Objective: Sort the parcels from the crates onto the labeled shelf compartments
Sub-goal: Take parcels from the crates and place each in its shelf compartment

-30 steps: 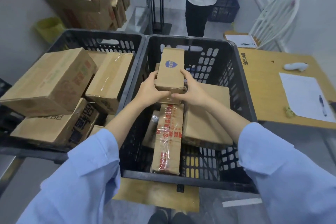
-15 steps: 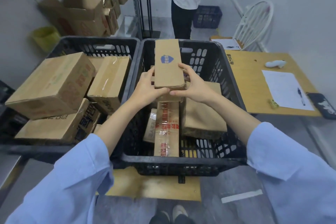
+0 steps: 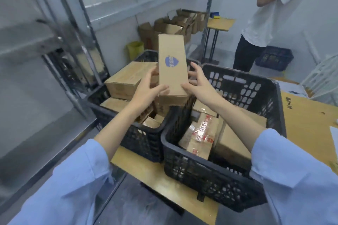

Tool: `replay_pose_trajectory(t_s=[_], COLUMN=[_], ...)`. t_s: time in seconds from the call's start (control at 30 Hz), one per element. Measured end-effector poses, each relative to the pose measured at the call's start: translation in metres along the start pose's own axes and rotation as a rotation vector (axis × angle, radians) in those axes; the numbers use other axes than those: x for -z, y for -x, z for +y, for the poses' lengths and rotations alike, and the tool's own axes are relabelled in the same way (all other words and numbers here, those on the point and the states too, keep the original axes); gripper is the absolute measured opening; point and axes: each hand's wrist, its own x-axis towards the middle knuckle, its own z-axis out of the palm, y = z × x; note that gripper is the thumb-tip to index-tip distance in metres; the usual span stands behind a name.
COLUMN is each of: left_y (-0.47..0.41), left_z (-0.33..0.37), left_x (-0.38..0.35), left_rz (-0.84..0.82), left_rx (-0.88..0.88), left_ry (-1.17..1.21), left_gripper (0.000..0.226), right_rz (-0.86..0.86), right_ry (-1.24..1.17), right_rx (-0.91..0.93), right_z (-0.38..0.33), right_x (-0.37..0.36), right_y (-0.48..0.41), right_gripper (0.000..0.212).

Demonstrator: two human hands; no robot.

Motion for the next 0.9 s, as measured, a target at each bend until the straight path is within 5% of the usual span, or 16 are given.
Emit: replay_pose_trajectory(t_s=[0.27, 0.43, 0.67, 0.9], left_y=[0.097, 0.177, 0.274, 0.35], left_z=[0.009, 0.018, 0.04, 0.057], left_x=[0.093, 0.132, 0.16, 0.164], left_rz=[0.311, 0.532, 0.779, 0.903], left_rx=[0.136, 0.173, 0.25, 0.301], left_ry=[-0.046, -0.062, -0.107, -0.164], left_gripper=[0.088, 0.055, 0.042, 0.071], right_rz=[-0.333, -0.525, -0.741, -0.958], right_ry=[0.156, 0.03, -0.118, -0.086], right_rx=[0.224, 0.358, 0.423, 0.523], right_z=[-0.048, -0.074, -0.105, -0.133], right_x=[-0.106, -0.168, -0.233, -0.281], right_y=[-0.001, 0.027, 0.072, 0.122], right_gripper=[0.089, 0.078, 0.067, 0.075])
